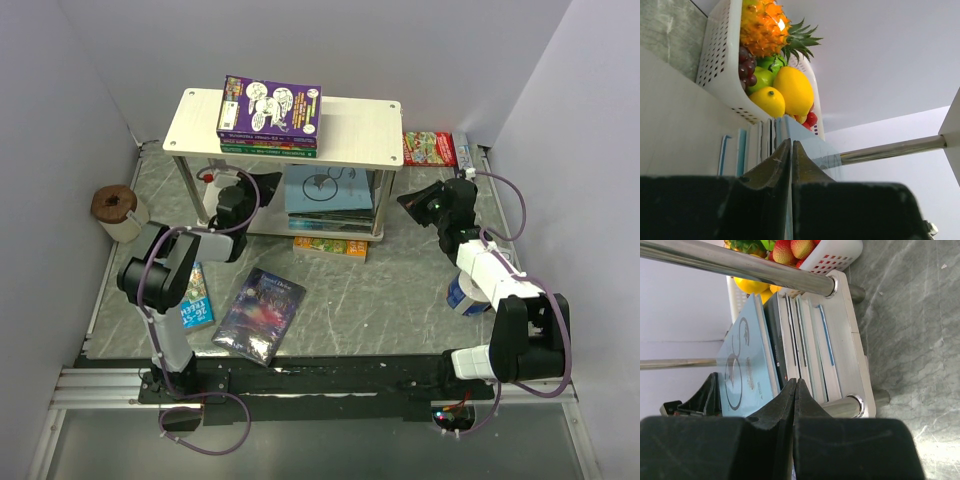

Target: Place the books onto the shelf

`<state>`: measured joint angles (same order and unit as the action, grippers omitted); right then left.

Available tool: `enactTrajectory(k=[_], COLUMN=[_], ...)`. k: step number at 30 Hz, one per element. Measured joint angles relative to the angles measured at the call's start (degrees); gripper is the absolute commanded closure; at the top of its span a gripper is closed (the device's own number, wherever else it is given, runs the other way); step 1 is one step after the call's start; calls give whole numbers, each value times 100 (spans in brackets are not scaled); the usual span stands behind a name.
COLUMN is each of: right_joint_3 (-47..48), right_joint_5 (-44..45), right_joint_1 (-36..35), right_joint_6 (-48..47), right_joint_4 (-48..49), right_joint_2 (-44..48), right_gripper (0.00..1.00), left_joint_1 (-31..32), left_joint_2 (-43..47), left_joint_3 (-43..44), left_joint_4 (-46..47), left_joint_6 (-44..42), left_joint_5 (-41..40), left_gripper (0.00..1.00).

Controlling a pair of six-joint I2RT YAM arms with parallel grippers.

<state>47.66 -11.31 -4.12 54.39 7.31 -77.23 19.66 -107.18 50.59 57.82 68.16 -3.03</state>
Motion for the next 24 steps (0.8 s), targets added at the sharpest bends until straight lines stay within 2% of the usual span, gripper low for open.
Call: enactTrajectory(k=[24], right_joint_3=[0], right_joint_5=[-42], right_joint_1=[0], right_joint_6=[-4], right_joint_4=[57], right_joint_2=[0], right_gripper=[100], left_joint_1=[70], left_joint_2=[-428], left_joint_3=[564], left_joint_4=[44], left_joint_6=[17], left_joint_5=[330], left_gripper=[91])
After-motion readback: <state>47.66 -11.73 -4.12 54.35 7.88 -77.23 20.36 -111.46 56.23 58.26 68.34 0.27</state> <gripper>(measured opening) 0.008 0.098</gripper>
